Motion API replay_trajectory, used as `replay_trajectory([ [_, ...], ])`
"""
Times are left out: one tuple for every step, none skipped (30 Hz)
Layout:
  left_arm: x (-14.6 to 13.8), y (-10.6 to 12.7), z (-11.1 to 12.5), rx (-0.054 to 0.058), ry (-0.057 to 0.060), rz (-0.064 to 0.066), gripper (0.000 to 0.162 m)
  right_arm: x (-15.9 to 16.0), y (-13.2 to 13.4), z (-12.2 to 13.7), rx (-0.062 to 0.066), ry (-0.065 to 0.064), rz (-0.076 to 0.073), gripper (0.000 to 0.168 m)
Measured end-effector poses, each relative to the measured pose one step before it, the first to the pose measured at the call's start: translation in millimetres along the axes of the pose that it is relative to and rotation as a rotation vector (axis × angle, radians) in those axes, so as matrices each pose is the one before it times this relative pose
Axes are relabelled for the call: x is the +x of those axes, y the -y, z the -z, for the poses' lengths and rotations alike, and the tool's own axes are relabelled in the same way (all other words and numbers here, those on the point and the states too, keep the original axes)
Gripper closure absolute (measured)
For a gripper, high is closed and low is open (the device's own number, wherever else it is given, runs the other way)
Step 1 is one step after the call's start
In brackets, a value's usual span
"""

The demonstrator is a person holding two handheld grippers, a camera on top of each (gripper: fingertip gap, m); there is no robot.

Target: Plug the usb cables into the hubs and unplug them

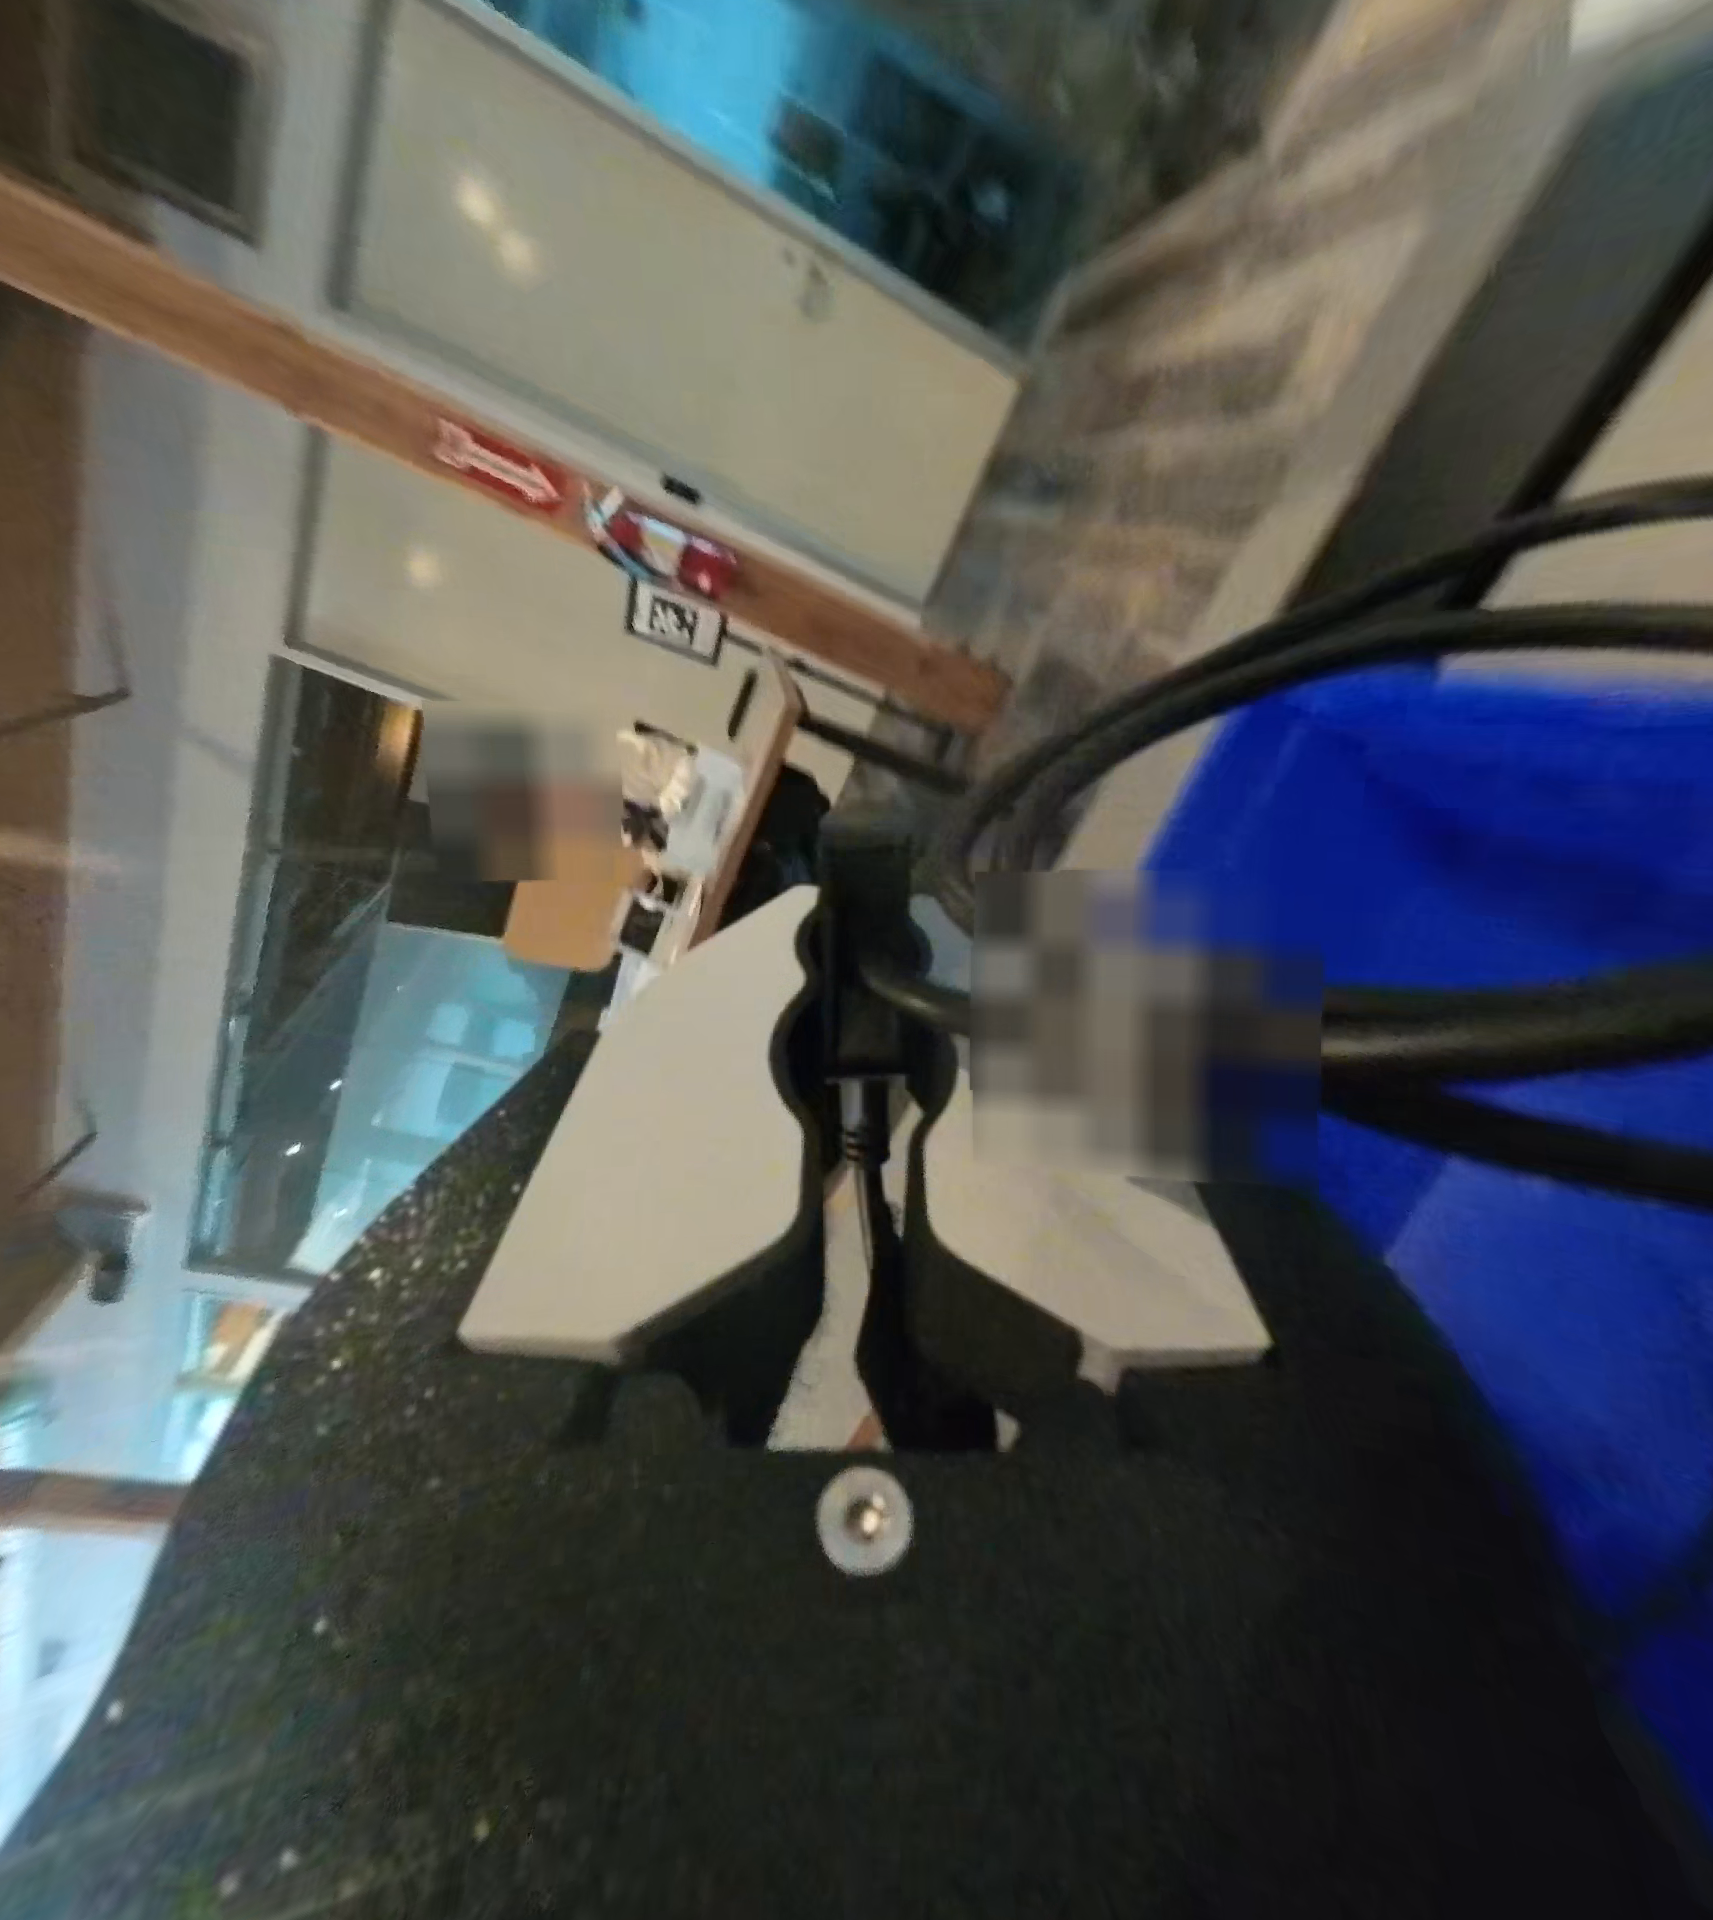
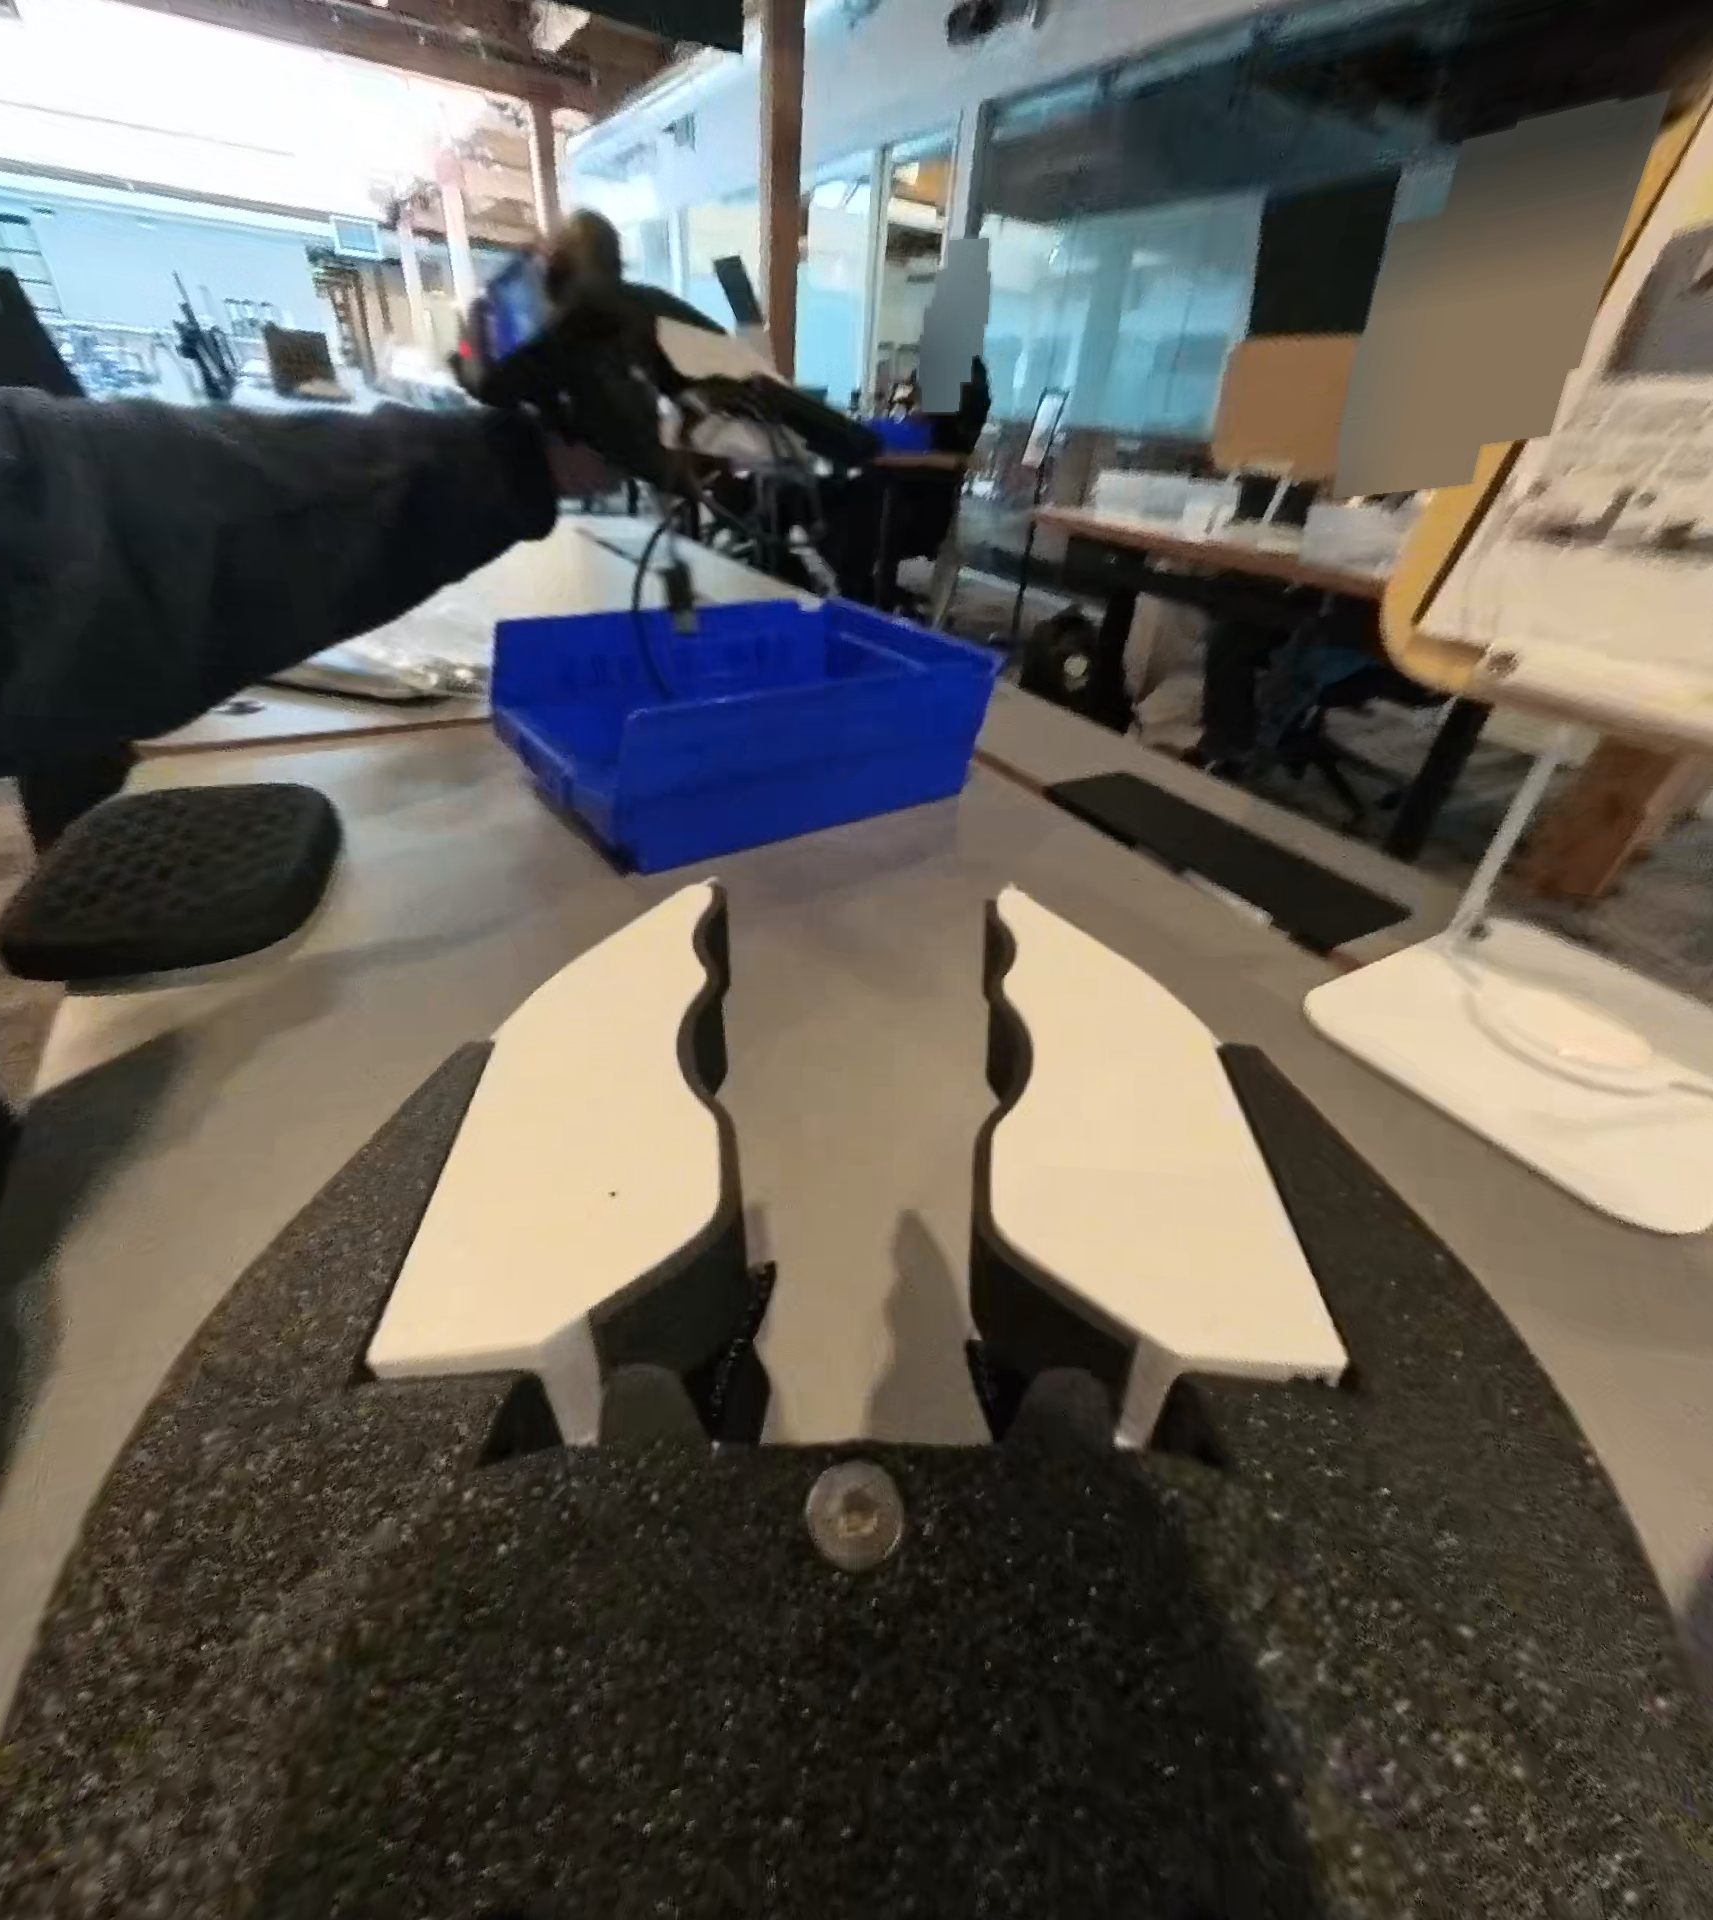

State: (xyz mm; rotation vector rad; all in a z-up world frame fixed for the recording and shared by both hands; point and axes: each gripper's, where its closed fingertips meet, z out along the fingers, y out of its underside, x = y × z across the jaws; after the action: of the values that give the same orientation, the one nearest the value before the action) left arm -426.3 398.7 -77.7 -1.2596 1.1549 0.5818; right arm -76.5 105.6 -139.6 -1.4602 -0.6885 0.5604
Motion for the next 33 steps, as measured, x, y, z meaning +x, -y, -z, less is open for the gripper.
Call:
replay_trajectory([
  [-11.52,17.53,9.72,0.0477,0.0060,0.0562,0.151,3.31,6.55,1.56,0.0254,-0.0232,0.0235,0.118],
  [-5.69,19.81,8.00,0.0470,-0.0287,0.0758,0.152,2.11,8.04,1.53,0.0307,-0.0143,0.0196,0.118],
  [-1.56,21.99,6.38,0.0518,-0.0387,0.0842,0.151,0.72,8.33,0.70,0.0281,-0.0018,0.0166,0.118],
  [5.87,22.41,4.19,0.0472,-0.0654,0.0819,0.154,-0.03,8.54,-0.30,0.0295,0.0046,0.0178,0.118],
  [13.97,20.80,1.49,0.0336,-0.0964,0.0820,0.152,-0.50,7.90,-1.56,0.0237,0.0111,0.0149,0.120],
  [18.30,18.92,-1.16,0.0294,-0.0972,0.0676,0.152,-0.46,7.22,-2.89,0.0120,0.0162,0.0060,0.120],
  [22.25,15.56,-3.83,0.0192,-0.1098,0.0604,0.152,0.04,8.15,-4.04,0.0155,0.0149,0.0011,0.119],
  [23.46,13.47,-6.09,0.0189,-0.1108,0.0524,0.152,-1.88,8.47,-5.41,0.0139,0.0305,0.0085,0.119],
  [21.99,12.32,-7.78,0.0338,-0.0930,0.0308,0.152,-0.56,5.83,-6.88,-0.0099,0.0245,0.0121,0.119],
  [20.55,8.88,-9.78,0.0213,-0.0862,0.0252,0.152,-1.17,3.73,-8.34,-0.0273,0.0343,0.0165,0.120],
  [18.32,6.00,-11.26,0.0087,-0.0779,0.0255,0.152,-2.14,2.93,-9.00,-0.0363,0.0483,0.0068,0.118],
  [16.71,5.77,-11.49,0.0113,-0.0731,0.0161,0.152,0.74,4.56,-8.04,-0.0185,0.0297,0.0044,0.116],
  [13.44,6.61,-11.41,0.0238,-0.0581,0.0157,0.152,1.61,5.20,-6.57,-0.0035,0.0270,0.0150,0.114],
  [10.65,6.08,-11.36,0.0262,-0.0498,0.0268,0.152,3.51,3.41,-4.77,-0.0119,0.0183,0.0026,0.111],
  [8.39,4.21,-10.91,0.0218,-0.0428,0.0306,0.152,6.91,2.45,-2.82,-0.0105,-0.0068,-0.0161,0.107],
  [3.63,4.23,-10.14,0.0353,-0.0132,0.0322,0.151,5.27,1.58,-0.78,-0.0015,-0.0042,-0.0176,0.106],
  [2.40,3.20,-9.13,0.0460,-0.0038,0.0332,0.152,5.47,-0.11,0.75,0.0033,-0.0172,-0.0218,0.106],
  [5.16,-0.16,-7.82,0.0405,-0.0261,0.0343,0.151,2.40,-2.80,1.29,0.0020,-0.0020,-0.0311,0.106],
  [5.54,-2.12,-6.43,0.0445,-0.0351,0.0478,0.151,-0.34,-4.64,1.28,0.0008,0.0150,-0.0355,0.104],
  [7.41,-6.58,-5.74,0.0244,-0.0587,0.0479,0.151,-1.06,-5.50,1.45,0.0045,0.0187,-0.0275,0.104],
  [4.96,-10.34,-5.65,0.0030,-0.0460,0.0410,0.151,-2.14,-6.36,0.95,0.0011,0.0293,-0.0282,0.104],
  [1.77,-13.60,-5.92,-0.0206,-0.0285,0.0321,0.151,-0.64,-8.26,-0.12,-0.0139,0.0222,-0.0314,0.104],
  [1.60,-16.20,-6.44,-0.0468,-0.0304,0.0250,0.151,-1.40,-13.06,-1.41,-0.0494,0.0306,-0.0213,0.106],
  [1.75,-14.84,-6.75,-0.0470,-0.0306,0.0242,0.151,1.52,-17.67,-2.66,-0.0802,0.0109,-0.0129,0.109],
  [2.09,-12.92,-6.45,-0.0463,-0.0345,0.0231,0.151,0.72,-20.96,-3.72,-0.1013,0.0190,-0.0101,0.112],
  [-0.08,-11.49,-6.20,-0.0442,-0.0194,0.0228,0.151,-3.09,-14.34,-4.49,-0.0598,0.0467,-0.0295,0.119],
  [-2.57,-10.13,-6.25,-0.0434,-0.0038,0.0233,0.151,-4.68,-5.70,-4.36,-0.0042,0.0589,-0.0418,0.127],
  [-3.48,-7.42,-5.47,-0.0296,0.0039,0.0117,0.151,-2.98,-4.55,-3.66,-0.0022,0.0471,-0.0353,0.136],
  [-1.56,-5.26,-4.12,-0.0139,-0.0045,0.0054,0.151,3.07,-7.16,-2.45,-0.0244,0.0022,-0.0264,0.143],
  [-0.40,-4.40,-3.16,-0.0066,-0.0071,0.0059,0.151,4.73,-5.98,-0.51,-0.0178,-0.0116,-0.0064,0.154],
  [-0.65,-3.23,-2.64,0.0012,-0.0006,0.0046,0.150,0.27,-3.99,0.11,-0.0029,0.0172,-0.0075,0.155],
  [0.22,-2.16,-1.85,0.0056,-0.0040,0.0022,0.149,-0.90,-2.52,-0.02,0.0074,0.0253,-0.0203,0.156],
  [0.94,-1.76,-0.87,0.0032,-0.0108,0.0001,0.149,-1.75,-1.34,-0.41,0.0190,0.0275,-0.0168,0.156],
])
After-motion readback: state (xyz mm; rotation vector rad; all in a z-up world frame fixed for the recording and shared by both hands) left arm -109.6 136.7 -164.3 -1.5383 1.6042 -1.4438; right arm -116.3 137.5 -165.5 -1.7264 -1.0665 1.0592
